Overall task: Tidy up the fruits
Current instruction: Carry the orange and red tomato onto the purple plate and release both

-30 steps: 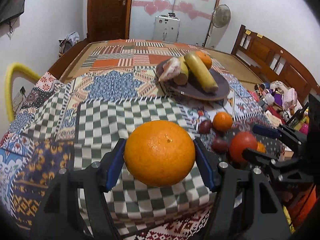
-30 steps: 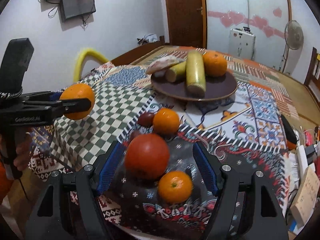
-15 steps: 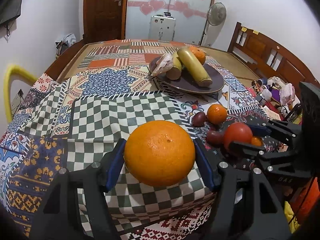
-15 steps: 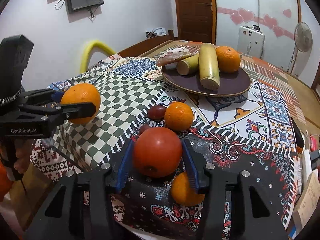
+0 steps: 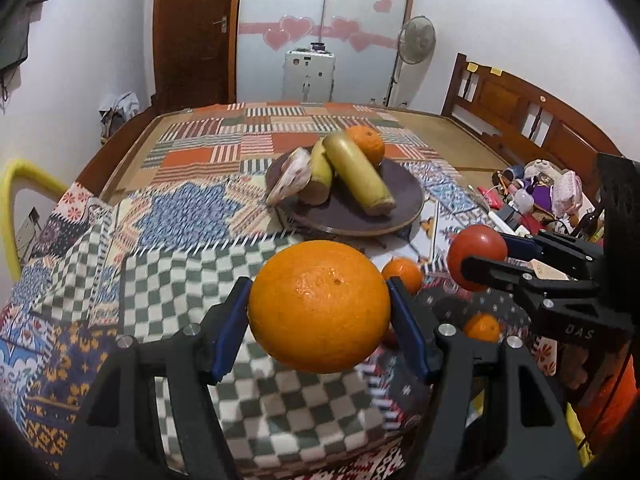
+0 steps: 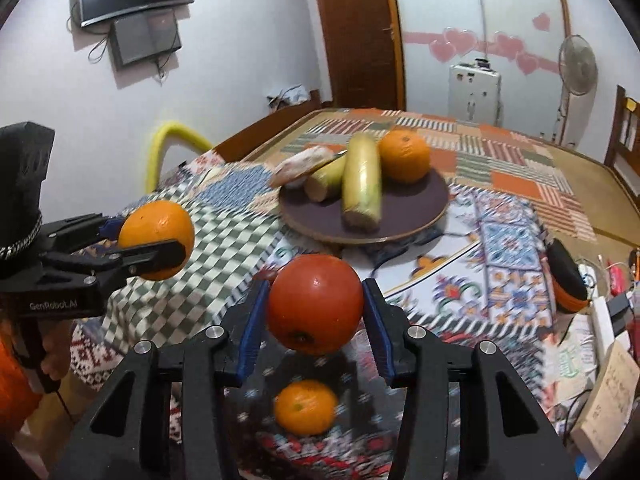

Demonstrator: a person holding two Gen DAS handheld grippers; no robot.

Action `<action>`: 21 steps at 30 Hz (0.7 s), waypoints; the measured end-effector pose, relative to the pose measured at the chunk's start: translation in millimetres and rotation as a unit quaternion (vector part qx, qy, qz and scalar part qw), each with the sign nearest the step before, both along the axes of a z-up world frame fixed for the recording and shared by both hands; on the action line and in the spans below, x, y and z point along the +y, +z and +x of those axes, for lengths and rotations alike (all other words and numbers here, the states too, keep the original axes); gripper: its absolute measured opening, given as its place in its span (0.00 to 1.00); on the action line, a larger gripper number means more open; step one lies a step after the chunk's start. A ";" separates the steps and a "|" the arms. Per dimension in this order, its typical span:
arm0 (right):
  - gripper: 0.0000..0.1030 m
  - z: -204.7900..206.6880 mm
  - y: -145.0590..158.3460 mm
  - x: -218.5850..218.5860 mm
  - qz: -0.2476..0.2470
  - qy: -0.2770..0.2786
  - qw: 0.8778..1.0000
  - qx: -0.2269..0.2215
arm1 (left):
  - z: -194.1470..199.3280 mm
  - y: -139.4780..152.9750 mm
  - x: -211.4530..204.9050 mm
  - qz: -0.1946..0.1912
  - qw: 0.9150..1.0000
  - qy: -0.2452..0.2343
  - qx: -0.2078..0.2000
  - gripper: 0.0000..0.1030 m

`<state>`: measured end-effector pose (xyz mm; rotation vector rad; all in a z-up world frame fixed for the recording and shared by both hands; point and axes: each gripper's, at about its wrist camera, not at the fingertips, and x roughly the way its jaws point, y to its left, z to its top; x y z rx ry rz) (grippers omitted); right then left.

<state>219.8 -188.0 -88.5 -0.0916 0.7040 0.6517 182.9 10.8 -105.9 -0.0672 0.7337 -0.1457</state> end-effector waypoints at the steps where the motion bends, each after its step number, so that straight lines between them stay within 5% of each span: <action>1: 0.42 4.2 2.2 -2.5 0.002 -0.006 1.000 -0.004 | 3.3 1.6 -2.0 0.000 1.000 -0.001 -0.003 0.64; 11: 0.42 47.6 16.0 -20.6 0.008 -0.048 0.998 -0.028 | 48.4 12.1 -18.8 -0.004 1.000 -0.004 -0.024 0.64; 21: 0.42 84.3 15.5 -12.5 -0.006 -0.057 0.998 -0.036 | 99.6 -6.0 -29.6 0.001 1.000 -0.003 -0.003 0.64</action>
